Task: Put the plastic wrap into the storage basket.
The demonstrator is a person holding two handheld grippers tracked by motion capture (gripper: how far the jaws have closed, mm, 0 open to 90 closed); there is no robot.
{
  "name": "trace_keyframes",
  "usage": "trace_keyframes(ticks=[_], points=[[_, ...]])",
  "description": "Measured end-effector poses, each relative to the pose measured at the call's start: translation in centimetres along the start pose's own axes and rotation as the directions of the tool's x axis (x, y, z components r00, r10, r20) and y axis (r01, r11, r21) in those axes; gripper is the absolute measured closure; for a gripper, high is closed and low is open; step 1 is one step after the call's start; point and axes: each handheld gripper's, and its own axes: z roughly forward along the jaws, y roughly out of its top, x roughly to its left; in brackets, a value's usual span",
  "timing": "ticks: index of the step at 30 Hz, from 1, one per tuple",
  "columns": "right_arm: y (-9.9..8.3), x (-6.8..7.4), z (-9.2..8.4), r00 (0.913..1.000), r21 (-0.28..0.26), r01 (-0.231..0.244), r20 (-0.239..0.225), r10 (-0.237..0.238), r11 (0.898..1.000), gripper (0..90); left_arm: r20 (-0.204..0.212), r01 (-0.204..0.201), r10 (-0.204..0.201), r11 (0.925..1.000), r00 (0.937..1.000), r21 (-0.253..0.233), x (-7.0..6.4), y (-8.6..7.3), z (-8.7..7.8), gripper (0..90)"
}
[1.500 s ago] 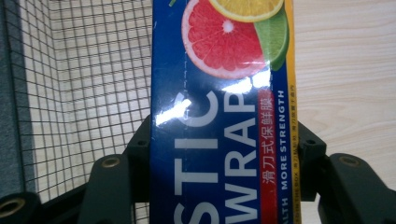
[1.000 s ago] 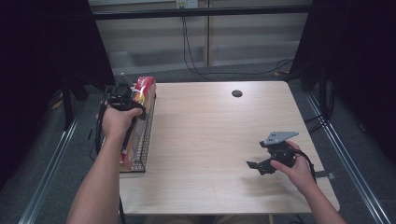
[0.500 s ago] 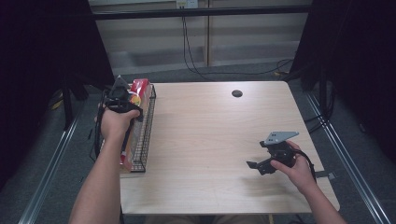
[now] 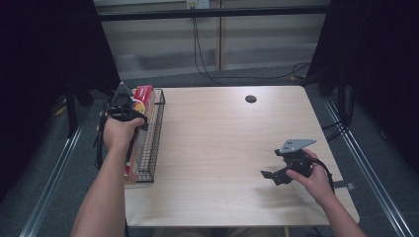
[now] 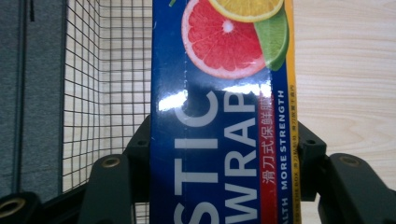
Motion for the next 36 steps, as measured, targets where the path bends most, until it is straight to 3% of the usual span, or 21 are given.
trace_keyframes(ticks=[24,30,32,36], points=[[0.0,0.1,0.2,1.0000,0.006,0.005,-0.001,-0.005,1.000,2.5,-0.019,0.014,-0.013,0.9992,0.9997,0.038,-0.1,-0.4,2.2,42.2],[0.0,0.0,0.2,1.0000,0.004,0.008,-0.001,-0.008,1.000,2.5,-0.028,0.007,-0.006,0.9992,0.9996,0.039,-0.2,-0.4,2.5,42.2],[0.0,0.0,0.2,1.0000,0.004,0.008,-0.001,-0.008,1.000,2.5,-0.038,-0.014,0.016,0.9990,0.9992,0.043,0.0,-0.4,2.6,42.2],[0.0,0.0,0.1,1.0000,0.003,0.009,0.000,-0.009,1.000,2.5,-0.038,0.007,-0.006,0.9990,0.9993,0.044,0.0,-0.5,2.7,42.2]])
